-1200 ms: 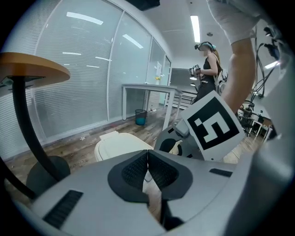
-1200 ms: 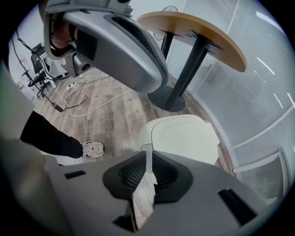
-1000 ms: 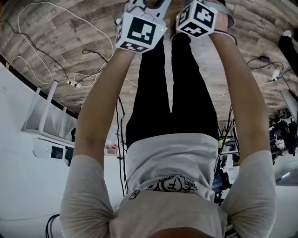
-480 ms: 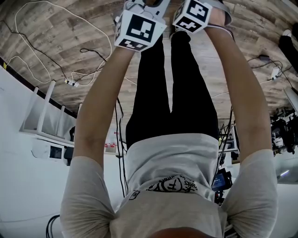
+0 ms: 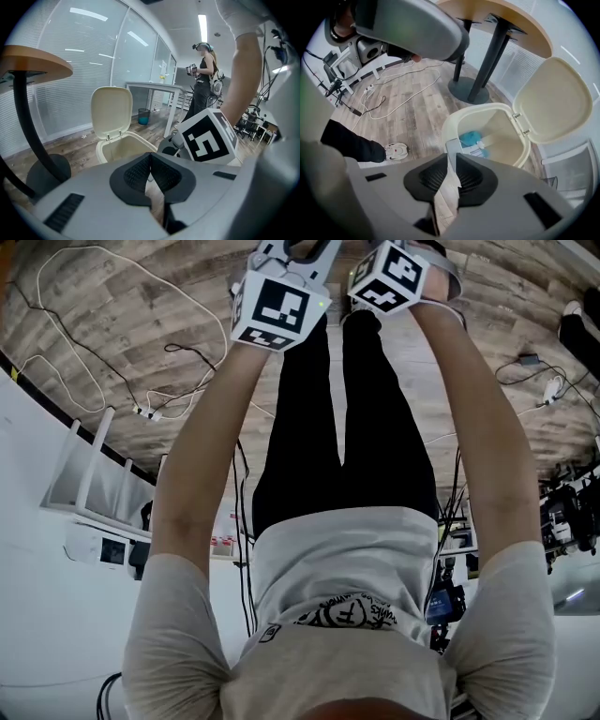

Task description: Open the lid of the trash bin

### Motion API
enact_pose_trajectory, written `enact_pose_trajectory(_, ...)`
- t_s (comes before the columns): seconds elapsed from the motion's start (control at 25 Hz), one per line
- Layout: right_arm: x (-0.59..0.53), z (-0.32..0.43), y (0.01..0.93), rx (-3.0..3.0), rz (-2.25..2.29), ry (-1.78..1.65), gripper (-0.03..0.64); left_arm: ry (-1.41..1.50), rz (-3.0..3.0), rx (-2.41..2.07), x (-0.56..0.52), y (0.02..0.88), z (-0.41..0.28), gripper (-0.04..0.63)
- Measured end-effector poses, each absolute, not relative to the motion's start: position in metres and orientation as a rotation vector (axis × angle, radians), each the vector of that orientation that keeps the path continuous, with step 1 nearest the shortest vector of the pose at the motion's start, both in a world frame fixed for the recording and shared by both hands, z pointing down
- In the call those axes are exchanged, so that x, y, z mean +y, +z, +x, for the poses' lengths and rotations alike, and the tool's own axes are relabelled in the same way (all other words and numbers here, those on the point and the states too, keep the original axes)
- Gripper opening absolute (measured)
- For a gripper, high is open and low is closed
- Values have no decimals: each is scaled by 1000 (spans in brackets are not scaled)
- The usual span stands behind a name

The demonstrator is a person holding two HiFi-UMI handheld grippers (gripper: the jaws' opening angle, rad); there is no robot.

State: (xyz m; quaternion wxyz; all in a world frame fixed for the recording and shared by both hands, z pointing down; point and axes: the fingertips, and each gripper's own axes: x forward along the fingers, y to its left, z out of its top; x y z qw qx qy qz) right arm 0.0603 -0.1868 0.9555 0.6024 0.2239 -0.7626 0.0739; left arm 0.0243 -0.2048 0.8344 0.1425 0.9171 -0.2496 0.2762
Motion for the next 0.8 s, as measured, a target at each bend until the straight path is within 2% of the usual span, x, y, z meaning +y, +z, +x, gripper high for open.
enact_pose_trajectory(0.68, -203, 81, 817, -1919, 803, 283, 48, 581, 2634, -846, -225, 716, 34, 20)
enact_pose_trajectory(0.8, -210, 81, 783, -1973, 851, 312, 18, 558, 2635, -873, -227, 689, 31, 20)
